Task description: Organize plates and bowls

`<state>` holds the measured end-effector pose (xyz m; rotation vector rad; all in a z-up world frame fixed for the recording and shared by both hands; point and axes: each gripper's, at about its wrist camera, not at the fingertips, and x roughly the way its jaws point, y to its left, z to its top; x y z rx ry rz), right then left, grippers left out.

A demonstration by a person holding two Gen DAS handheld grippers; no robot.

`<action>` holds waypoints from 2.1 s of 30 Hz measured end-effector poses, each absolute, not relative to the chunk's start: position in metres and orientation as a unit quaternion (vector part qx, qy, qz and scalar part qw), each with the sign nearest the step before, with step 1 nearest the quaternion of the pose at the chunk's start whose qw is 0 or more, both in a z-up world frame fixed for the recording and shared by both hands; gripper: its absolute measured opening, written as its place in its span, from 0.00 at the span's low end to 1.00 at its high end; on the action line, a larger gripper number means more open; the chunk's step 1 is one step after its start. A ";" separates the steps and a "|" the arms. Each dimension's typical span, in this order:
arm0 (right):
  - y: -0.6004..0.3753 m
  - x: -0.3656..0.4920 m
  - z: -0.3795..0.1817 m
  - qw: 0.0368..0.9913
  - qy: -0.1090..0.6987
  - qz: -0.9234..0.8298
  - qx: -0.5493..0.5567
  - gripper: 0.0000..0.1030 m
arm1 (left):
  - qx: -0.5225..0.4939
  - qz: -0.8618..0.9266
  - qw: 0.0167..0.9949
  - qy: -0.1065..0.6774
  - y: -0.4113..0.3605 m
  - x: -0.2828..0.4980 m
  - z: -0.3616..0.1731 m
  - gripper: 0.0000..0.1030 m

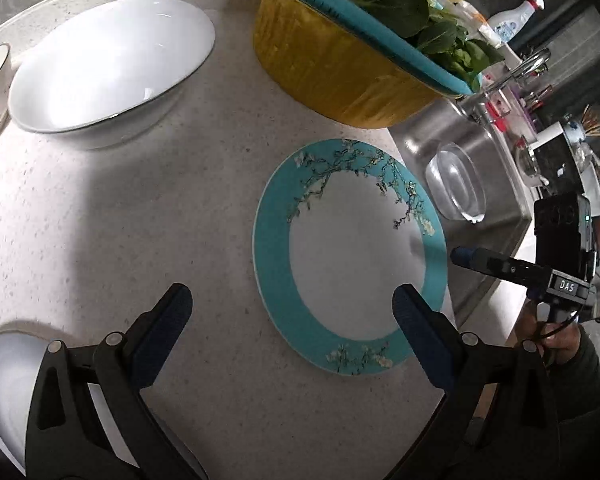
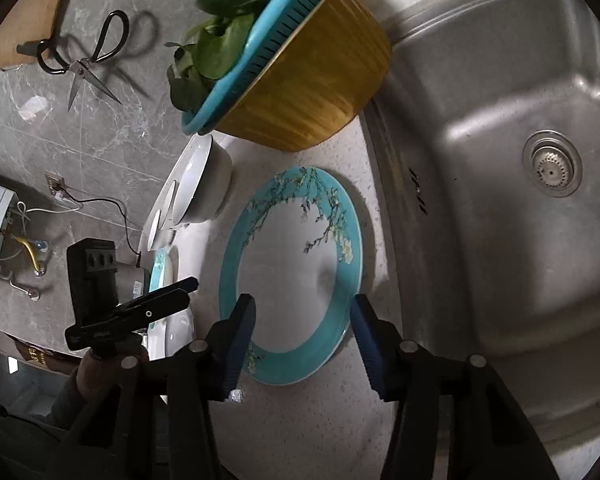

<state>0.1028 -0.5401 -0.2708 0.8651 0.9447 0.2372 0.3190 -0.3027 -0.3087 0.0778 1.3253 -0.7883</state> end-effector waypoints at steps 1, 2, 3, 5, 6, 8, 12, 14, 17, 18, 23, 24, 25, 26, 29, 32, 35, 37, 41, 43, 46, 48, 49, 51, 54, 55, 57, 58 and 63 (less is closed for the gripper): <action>-0.541 0.105 -0.272 0.793 0.441 0.113 0.405 0.50 | 0.040 -0.353 0.715 0.602 -0.305 0.322 -0.311 0.98; -0.541 0.106 -0.273 0.792 0.443 0.113 0.404 0.50 | 0.041 -0.352 0.714 0.603 -0.305 0.323 -0.313 0.98; -0.542 0.107 -0.274 0.793 0.442 0.112 0.403 0.50 | 0.042 -0.351 0.713 0.606 -0.310 0.326 -0.320 0.96; -0.545 0.108 -0.275 0.792 0.441 0.112 0.407 0.50 | 0.044 -0.349 0.709 0.612 -0.315 0.330 -0.328 0.90; -0.546 0.108 -0.276 0.792 0.440 0.110 0.409 0.50 | 0.045 -0.349 0.706 0.614 -0.317 0.332 -0.331 0.86; -0.547 0.108 -0.279 0.790 0.444 0.108 0.409 0.50 | 0.049 -0.342 0.706 0.618 -0.320 0.336 -0.337 0.81; -0.548 0.105 -0.284 0.784 0.446 0.102 0.420 0.50 | 0.044 -0.346 0.702 0.620 -0.327 0.341 -0.346 0.78; -0.546 0.105 -0.286 0.782 0.449 0.104 0.420 0.50 | 0.046 -0.351 0.701 0.619 -0.330 0.341 -0.346 0.75; -0.543 0.109 -0.289 0.778 0.454 0.106 0.421 0.50 | 0.045 -0.360 0.697 0.619 -0.339 0.342 -0.347 0.65; -0.542 0.110 -0.291 0.779 0.452 0.108 0.421 0.49 | 0.046 -0.363 0.695 0.619 -0.341 0.342 -0.347 0.63; -0.538 0.113 -0.292 0.780 0.449 0.117 0.420 0.49 | 0.050 -0.368 0.694 0.617 -0.347 0.339 -0.347 0.48; -0.539 0.113 -0.291 0.781 0.448 0.117 0.420 0.49 | 0.050 -0.367 0.695 0.616 -0.348 0.339 -0.346 0.48; -0.540 0.114 -0.291 0.780 0.448 0.117 0.421 0.49 | 0.049 -0.366 0.695 0.617 -0.348 0.339 -0.346 0.48; -0.540 0.115 -0.292 0.779 0.448 0.118 0.422 0.49 | 0.051 -0.366 0.695 0.617 -0.349 0.339 -0.346 0.48; -0.542 0.117 -0.292 0.776 0.454 0.114 0.423 0.46 | 0.074 -0.361 0.701 0.611 -0.353 0.335 -0.345 0.44; -0.542 0.119 -0.292 0.773 0.469 0.094 0.417 0.30 | 0.098 -0.339 0.715 0.604 -0.354 0.334 -0.346 0.27; -0.548 0.118 -0.297 0.763 0.485 0.069 0.421 0.09 | 0.096 -0.334 0.715 0.607 -0.351 0.337 -0.347 0.20; -0.548 0.119 -0.297 0.760 0.489 0.063 0.423 0.09 | 0.105 -0.333 0.715 0.605 -0.354 0.336 -0.347 0.20; -0.543 0.121 -0.293 0.767 0.498 0.052 0.402 0.10 | 0.104 -0.328 0.718 0.605 -0.356 0.334 -0.347 0.19; -0.544 0.120 -0.293 0.768 0.496 0.048 0.403 0.10 | 0.100 -0.329 0.717 0.607 -0.356 0.333 -0.348 0.19; -0.544 0.119 -0.294 0.767 0.495 0.046 0.405 0.10 | 0.100 -0.328 0.715 0.609 -0.354 0.335 -0.347 0.18; -0.543 0.120 -0.292 0.768 0.496 0.045 0.403 0.10 | 0.101 -0.326 0.715 0.610 -0.355 0.335 -0.347 0.18; -0.543 0.120 -0.291 0.769 0.496 0.045 0.401 0.10 | 0.100 -0.326 0.715 0.610 -0.354 0.336 -0.347 0.18; -0.543 0.121 -0.288 0.771 0.495 0.046 0.399 0.10 | 0.097 -0.325 0.715 0.611 -0.350 0.337 -0.345 0.18; -0.542 0.122 -0.283 0.773 0.495 0.047 0.395 0.10 | 0.091 -0.323 0.715 0.614 -0.346 0.337 -0.345 0.18; -0.542 0.122 -0.282 0.773 0.495 0.047 0.394 0.10 | 0.091 -0.322 0.715 0.614 -0.345 0.337 -0.345 0.18; -0.541 0.123 -0.281 0.773 0.496 0.047 0.393 0.10 | 0.088 -0.322 0.714 0.615 -0.344 0.337 -0.344 0.18; -0.541 0.123 -0.281 0.772 0.496 0.046 0.394 0.10 | 0.088 -0.322 0.715 0.615 -0.343 0.337 -0.343 0.18; -0.538 0.124 -0.276 0.772 0.497 0.049 0.393 0.10 | 0.078 -0.319 0.718 0.614 -0.335 0.336 -0.337 0.18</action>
